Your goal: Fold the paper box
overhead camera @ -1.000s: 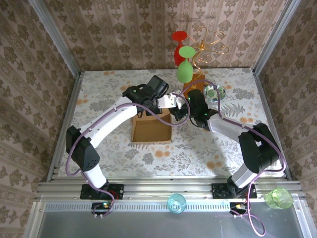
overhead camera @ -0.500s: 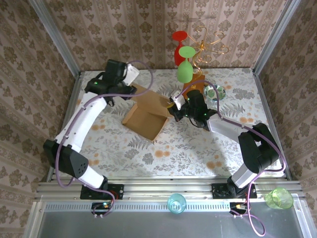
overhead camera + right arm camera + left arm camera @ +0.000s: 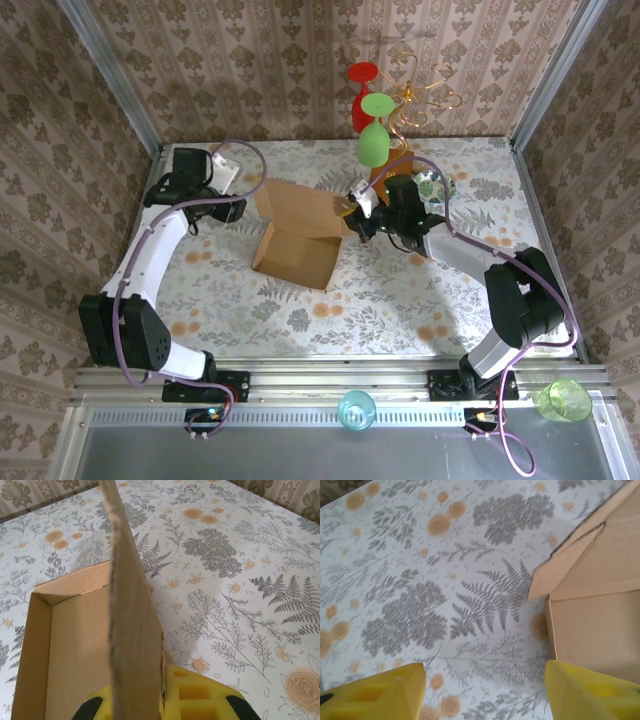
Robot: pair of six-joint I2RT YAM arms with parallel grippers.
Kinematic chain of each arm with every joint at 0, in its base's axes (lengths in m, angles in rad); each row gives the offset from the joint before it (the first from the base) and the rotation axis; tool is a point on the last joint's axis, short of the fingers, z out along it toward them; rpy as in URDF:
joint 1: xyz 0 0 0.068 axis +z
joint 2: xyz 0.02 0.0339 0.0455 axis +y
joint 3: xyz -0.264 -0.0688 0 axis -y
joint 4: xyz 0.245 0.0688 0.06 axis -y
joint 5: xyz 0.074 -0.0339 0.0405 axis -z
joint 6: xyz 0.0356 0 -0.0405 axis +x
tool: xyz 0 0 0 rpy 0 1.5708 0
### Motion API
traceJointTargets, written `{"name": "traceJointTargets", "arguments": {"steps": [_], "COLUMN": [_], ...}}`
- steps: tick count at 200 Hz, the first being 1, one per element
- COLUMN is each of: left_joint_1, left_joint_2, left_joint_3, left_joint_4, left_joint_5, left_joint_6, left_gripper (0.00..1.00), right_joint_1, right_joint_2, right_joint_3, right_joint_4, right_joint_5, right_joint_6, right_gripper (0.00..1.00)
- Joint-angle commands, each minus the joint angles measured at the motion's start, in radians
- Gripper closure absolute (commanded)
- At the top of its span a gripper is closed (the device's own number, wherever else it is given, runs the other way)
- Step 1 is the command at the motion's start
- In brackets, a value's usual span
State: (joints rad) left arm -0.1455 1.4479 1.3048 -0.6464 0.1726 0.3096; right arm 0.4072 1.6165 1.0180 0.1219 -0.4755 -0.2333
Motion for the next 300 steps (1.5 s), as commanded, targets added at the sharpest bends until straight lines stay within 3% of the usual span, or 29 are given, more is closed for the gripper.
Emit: {"name": "traceJointTargets", "arguments": {"steps": [1,38,84,122,150,186,237,273,300], "left_joint_1": [0.007,0.023,0.031,0.029,0.017,-0.019,-0.076,-0.102,-0.125], "left_joint_2": [0.035,0.014,0.054,0.137,0.164,0.165,0.191,0.187,0.169], "left_joint_3": [-0.006,-0.132,-0.191,-0.153,-0.135,-0.096,-0.041,-0.026,-0.033], "left_joint_4": [0.075,0.275,0.388,0.377,0.353,0.306,0.224,0.189,0.235], "left_joint_5": [0.289,0.433,0.416,0.533,0.536,0.453,0.379,0.275,0.172], "left_joint_6": [0.121,0.151,0.155,0.137,0.126,0.101,0.058,0.012,-0.109], "left_gripper": [0.36,0.35,0.33,0.34,0.37,0.54,0.91,0.98,1.0], "right_joint_1": [-0.03,-0.047,-0.051,-0.051,-0.051,-0.05,-0.036,-0.014,0.025], "right_joint_2": [-0.036,-0.04,-0.034,-0.017,-0.007,-0.003,0.005,0.014,0.036], "right_joint_3": [0.05,0.061,0.063,0.081,0.085,0.081,0.079,0.082,0.111], "right_joint_4": [-0.116,-0.185,-0.194,-0.201,-0.194,-0.177,-0.134,-0.095,-0.068], "right_joint_5": [-0.117,-0.144,-0.146,-0.147,-0.141,-0.116,-0.046,0.066,0.199], "right_joint_6": [-0.064,-0.088,-0.087,-0.089,-0.085,-0.076,-0.037,0.026,0.143], "right_gripper": [1.0,1.0,1.0,1.0,1.0,1.0,1.0,1.0,1.0]}}
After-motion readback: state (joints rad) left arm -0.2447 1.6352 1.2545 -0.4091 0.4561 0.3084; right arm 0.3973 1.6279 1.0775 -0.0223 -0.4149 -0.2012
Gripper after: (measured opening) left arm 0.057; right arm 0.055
